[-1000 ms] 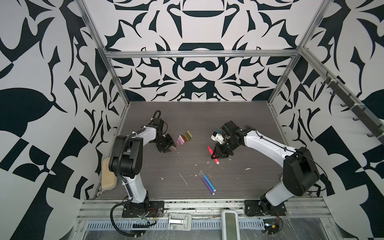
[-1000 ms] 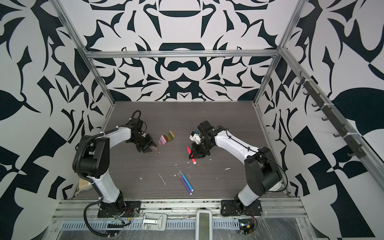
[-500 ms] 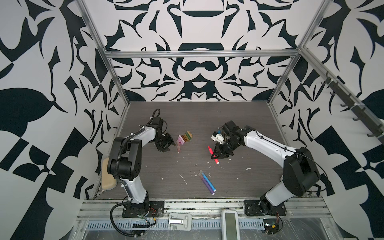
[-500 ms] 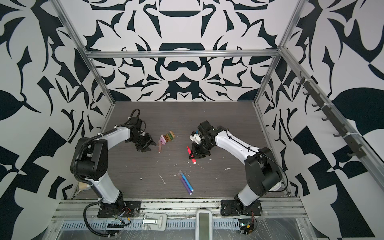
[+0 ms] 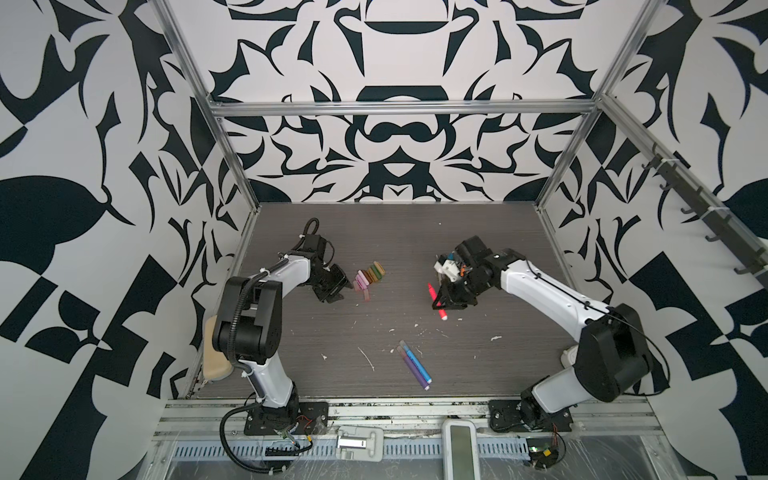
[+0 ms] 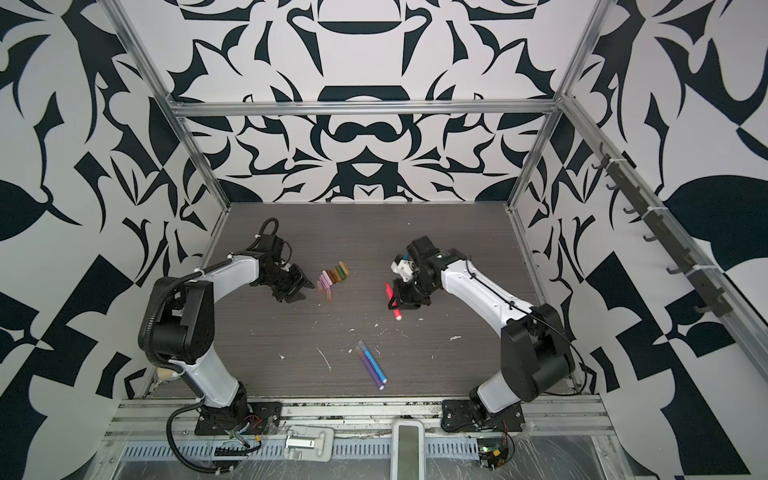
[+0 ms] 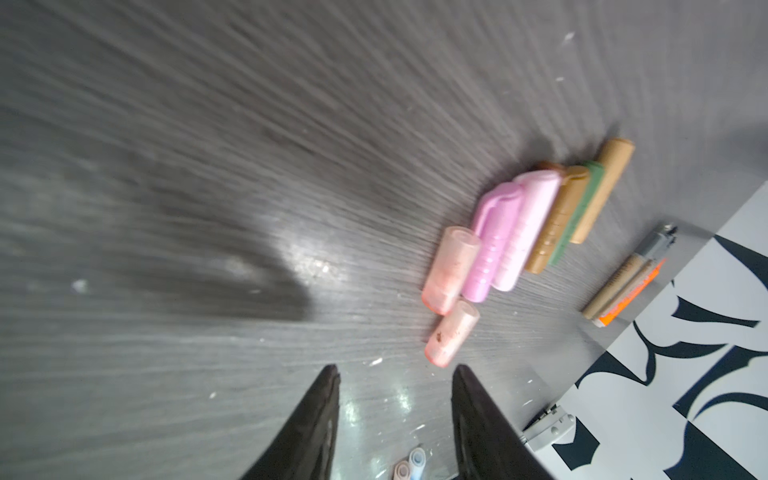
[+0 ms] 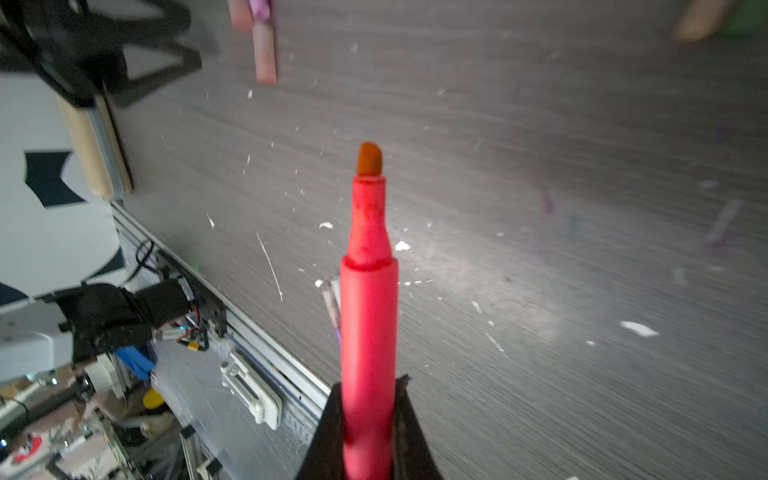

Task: Open the pen caps
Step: 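Carry the uncapped pink marker with the right gripper to the uncapped pens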

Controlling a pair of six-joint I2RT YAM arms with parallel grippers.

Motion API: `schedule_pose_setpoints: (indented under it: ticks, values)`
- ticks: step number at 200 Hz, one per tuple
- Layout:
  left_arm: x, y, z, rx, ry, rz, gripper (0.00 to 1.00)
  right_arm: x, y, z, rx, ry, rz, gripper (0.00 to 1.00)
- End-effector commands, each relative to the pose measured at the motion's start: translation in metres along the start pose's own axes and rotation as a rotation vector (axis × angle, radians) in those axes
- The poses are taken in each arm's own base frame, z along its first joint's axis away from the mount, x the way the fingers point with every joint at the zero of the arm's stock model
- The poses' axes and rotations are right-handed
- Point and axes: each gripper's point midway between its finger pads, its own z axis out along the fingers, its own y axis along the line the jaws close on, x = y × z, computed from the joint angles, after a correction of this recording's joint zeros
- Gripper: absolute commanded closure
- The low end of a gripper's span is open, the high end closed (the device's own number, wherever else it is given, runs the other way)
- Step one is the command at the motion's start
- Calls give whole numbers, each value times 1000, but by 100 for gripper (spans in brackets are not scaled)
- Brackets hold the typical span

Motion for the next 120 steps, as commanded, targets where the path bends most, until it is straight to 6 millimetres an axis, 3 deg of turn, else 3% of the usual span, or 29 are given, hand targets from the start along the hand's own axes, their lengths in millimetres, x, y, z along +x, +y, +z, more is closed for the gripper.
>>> schedule_pose_setpoints:
  ticks: [1, 21, 61, 89, 120]
  values:
    - [-1, -12, -12, 30, -31, 15, 53, -44, -36, -45, 62, -186, 82, 100]
    - [-2, -12, -11, 33, -27, 14, 53, -71, -81, -56, 89, -250, 199, 100]
    - [1, -13, -15, 38, -31, 20, 53, -116, -151, -52, 161, -333, 322, 100]
    - [5, -12, -21, 38, -25, 26, 53, -127, -176, -28, 182, -274, 334, 100]
    - [8, -14, -31, 48, -40, 33, 52, -130, -186, -12, 175, -256, 341, 100]
